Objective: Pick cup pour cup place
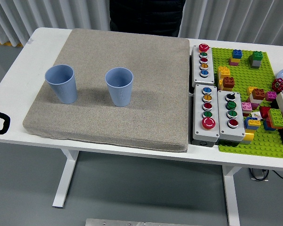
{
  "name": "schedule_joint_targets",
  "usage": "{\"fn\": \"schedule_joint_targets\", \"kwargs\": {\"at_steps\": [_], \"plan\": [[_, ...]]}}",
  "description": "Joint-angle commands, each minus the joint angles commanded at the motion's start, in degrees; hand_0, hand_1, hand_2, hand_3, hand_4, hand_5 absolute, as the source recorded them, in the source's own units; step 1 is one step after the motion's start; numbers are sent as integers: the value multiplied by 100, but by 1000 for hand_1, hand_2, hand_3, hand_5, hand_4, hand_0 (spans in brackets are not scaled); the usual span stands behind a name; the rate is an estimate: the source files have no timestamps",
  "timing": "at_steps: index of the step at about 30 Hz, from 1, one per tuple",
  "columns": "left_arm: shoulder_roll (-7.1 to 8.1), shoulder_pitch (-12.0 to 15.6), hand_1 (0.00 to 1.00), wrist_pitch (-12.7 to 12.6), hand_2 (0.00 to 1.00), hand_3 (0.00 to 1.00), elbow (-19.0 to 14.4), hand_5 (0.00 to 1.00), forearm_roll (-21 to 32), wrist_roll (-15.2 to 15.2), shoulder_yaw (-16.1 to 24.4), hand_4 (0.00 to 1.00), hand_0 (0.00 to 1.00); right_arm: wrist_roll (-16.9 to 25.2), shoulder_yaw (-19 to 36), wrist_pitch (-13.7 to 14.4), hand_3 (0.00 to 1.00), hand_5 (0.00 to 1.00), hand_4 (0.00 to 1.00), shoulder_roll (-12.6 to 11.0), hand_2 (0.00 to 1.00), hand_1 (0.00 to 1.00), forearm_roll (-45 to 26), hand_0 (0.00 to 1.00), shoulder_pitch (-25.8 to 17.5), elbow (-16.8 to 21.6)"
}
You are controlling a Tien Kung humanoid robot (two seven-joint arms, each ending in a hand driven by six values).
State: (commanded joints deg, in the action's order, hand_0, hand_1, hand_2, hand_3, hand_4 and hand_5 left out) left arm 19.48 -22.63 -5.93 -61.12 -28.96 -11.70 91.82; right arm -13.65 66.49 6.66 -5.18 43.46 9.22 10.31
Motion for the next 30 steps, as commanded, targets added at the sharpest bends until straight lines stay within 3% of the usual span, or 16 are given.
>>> {"fn": "schedule_joint_targets", "kwargs": {"at_steps": [30], "plan": [[9,28,752,-63,796,832,-8,998,29,-32,44,859,768,18,8,4,706,280,329,-4,747,695,-18,724,9,0]]}}
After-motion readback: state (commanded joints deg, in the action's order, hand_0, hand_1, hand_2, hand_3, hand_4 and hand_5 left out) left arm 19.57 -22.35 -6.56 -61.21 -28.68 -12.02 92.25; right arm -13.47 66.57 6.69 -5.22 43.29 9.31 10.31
